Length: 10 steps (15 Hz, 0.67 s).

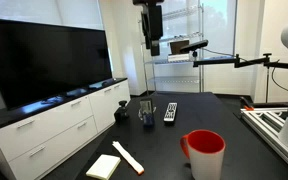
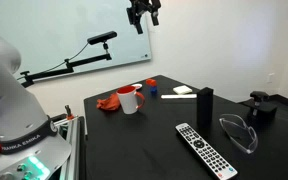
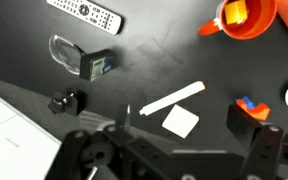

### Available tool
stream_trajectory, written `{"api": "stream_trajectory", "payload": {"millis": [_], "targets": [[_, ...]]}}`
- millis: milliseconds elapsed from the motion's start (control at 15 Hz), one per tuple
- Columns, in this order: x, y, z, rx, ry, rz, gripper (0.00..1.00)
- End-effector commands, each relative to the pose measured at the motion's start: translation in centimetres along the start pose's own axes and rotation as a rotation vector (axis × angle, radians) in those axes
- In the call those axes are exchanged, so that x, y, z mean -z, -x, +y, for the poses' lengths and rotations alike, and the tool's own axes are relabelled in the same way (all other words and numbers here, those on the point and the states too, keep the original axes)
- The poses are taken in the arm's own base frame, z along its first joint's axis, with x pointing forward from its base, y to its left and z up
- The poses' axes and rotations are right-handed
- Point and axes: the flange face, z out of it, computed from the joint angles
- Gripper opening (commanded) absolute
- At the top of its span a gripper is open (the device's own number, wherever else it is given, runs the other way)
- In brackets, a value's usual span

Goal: Put the black object into the mug

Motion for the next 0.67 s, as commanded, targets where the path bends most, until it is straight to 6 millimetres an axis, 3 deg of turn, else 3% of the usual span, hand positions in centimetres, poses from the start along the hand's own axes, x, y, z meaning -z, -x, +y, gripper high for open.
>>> {"api": "stream_trajectory", "payload": {"millis": [0, 133, 467, 600], "targets": [[1.8, -0.3, 0.4, -0.007, 0.006, 0.036, 1.00], [3.9, -0.1, 0.7, -0.016, 0.015, 0.072, 1.00], [3.6, 0.1, 0.6, -0.015, 0.014, 0.060, 1.00], [2.5, -0.4, 1.5, -0.059, 0.027, 0.022, 1.00]]}}
